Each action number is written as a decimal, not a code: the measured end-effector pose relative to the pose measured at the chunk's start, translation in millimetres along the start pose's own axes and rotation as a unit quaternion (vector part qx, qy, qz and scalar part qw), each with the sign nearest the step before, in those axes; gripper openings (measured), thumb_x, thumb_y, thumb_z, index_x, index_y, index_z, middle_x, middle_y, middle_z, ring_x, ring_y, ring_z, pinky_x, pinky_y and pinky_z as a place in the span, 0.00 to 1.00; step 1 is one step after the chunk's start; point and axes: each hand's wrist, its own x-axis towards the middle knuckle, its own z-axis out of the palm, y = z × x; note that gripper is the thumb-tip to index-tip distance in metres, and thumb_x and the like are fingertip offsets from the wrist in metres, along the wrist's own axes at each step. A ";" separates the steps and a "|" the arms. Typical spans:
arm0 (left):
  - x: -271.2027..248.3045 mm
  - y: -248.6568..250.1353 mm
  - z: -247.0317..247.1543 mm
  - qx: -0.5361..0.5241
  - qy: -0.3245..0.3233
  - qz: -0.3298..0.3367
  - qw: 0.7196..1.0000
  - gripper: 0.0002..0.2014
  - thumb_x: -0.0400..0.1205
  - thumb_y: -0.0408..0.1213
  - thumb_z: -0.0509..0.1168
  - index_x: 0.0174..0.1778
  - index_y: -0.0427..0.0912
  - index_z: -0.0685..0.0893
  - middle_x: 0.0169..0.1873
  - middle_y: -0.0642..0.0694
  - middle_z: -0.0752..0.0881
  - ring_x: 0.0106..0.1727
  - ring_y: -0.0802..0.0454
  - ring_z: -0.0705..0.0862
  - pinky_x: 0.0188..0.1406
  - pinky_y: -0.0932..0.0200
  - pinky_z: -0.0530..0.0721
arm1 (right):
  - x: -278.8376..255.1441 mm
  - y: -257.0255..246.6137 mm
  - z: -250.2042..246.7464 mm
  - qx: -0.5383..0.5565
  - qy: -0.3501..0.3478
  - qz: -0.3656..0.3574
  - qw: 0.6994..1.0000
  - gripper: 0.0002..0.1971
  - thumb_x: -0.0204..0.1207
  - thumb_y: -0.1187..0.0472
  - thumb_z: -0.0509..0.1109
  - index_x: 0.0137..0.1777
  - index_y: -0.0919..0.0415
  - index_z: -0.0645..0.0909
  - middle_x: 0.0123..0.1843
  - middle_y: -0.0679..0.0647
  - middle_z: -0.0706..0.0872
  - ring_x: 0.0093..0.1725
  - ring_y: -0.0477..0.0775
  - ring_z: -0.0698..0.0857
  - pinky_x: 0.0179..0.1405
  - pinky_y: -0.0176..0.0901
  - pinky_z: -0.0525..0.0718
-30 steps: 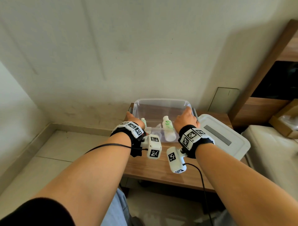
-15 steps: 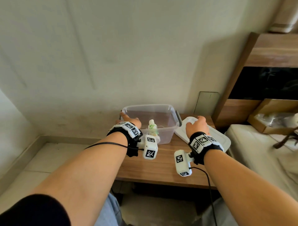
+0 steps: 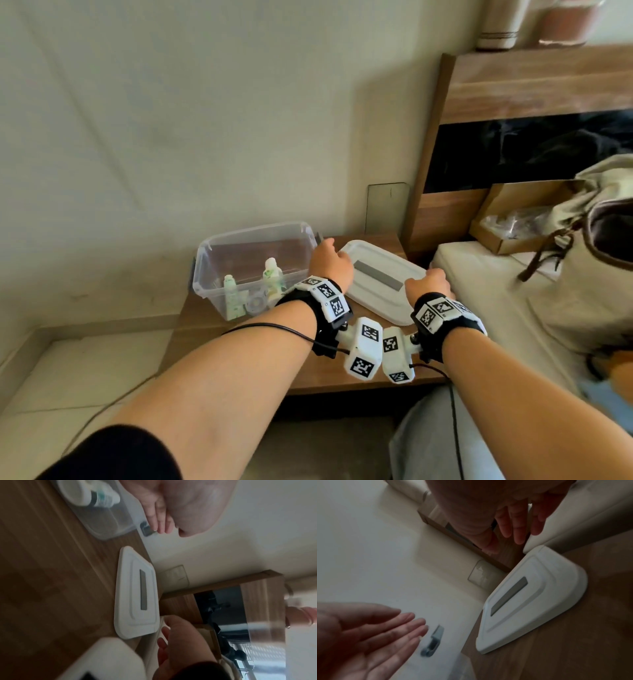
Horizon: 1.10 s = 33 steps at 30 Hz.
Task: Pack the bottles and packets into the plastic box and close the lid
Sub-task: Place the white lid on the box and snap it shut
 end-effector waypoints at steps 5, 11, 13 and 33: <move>12.9 -7.5 40.1 0.066 -0.077 -0.029 0.994 0.23 0.85 0.37 0.54 0.77 0.39 0.71 0.75 0.38 0.77 0.76 0.37 0.74 0.75 0.48 0.73 | 29.7 21.5 -0.1 0.009 -0.025 0.026 0.999 0.26 0.75 0.59 0.65 0.73 0.64 0.70 0.70 0.67 0.79 0.69 0.71 0.77 0.69 0.62 0.78; 42.6 -25.7 67.9 0.113 -0.130 -0.111 0.979 0.27 0.82 0.42 0.55 0.80 0.40 0.67 0.77 0.37 0.73 0.76 0.37 0.73 0.76 0.45 0.73 | 62.1 36.0 4.2 0.031 -0.038 0.058 0.997 0.27 0.76 0.60 0.65 0.75 0.67 0.67 0.69 0.71 0.79 0.67 0.72 0.79 0.64 0.60 0.79; 49.8 -31.8 75.5 0.127 -0.127 -0.131 0.975 0.29 0.81 0.44 0.55 0.80 0.41 0.66 0.79 0.37 0.68 0.78 0.36 0.70 0.78 0.43 0.69 | 71.2 40.3 7.0 0.032 -0.042 0.064 0.997 0.28 0.78 0.61 0.65 0.77 0.67 0.64 0.70 0.70 0.79 0.67 0.72 0.80 0.63 0.58 0.79; 35.1 1.6 62.6 0.012 -0.170 -0.117 0.978 0.18 0.86 0.36 0.56 0.71 0.33 0.73 0.69 0.35 0.80 0.64 0.37 0.81 0.59 0.50 0.77 | 69.4 28.5 -15.7 0.400 -0.026 0.126 0.907 0.13 0.77 0.76 0.64 0.60 0.69 0.82 0.44 0.63 0.85 0.49 0.66 0.84 0.61 0.65 0.85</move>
